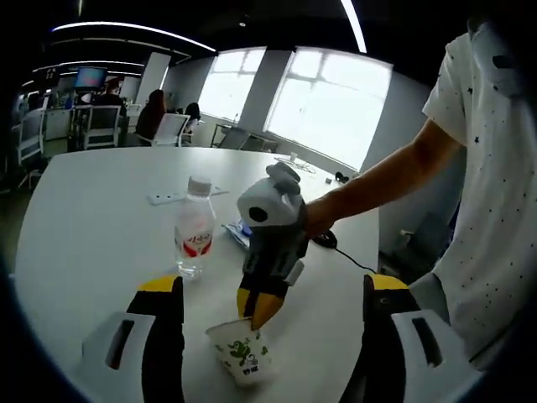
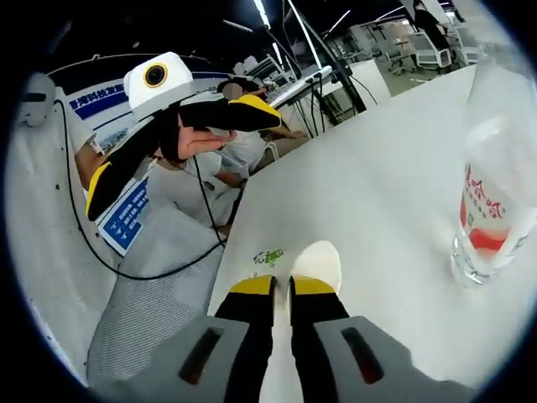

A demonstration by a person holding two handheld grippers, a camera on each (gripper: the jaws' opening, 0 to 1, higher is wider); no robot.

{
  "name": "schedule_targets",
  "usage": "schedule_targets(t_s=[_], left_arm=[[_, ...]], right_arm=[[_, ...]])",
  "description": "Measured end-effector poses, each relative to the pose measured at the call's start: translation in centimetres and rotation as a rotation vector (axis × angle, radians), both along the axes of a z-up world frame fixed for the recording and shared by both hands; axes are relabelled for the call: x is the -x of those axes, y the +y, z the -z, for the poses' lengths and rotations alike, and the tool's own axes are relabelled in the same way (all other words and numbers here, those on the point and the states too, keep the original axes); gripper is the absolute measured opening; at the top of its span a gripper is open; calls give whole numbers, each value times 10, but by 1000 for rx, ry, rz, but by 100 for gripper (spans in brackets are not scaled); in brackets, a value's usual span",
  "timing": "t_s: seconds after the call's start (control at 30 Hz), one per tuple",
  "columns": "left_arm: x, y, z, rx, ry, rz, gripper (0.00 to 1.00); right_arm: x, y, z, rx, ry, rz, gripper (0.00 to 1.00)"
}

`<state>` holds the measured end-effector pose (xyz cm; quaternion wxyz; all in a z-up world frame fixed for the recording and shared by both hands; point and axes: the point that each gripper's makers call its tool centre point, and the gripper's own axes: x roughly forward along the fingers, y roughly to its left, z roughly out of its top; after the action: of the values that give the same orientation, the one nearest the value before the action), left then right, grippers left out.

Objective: Arrange the tabletop items into an orderly group along one side of the table until the central work area is clear of visible clutter.

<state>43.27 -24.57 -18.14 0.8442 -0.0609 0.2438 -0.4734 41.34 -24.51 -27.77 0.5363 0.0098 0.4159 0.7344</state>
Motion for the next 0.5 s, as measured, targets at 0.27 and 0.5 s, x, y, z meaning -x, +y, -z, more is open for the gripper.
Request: schedule_targets(t_s=[0.27,0.5], left_arm=[[-1,-8,-1,0,-6,20,90],[-1,-20,-4,2,-19,51,90]], right_arm=[[14,-19,-30,-33,-17,-6,0],[-16,-67,-56,35,-208,96,0]])
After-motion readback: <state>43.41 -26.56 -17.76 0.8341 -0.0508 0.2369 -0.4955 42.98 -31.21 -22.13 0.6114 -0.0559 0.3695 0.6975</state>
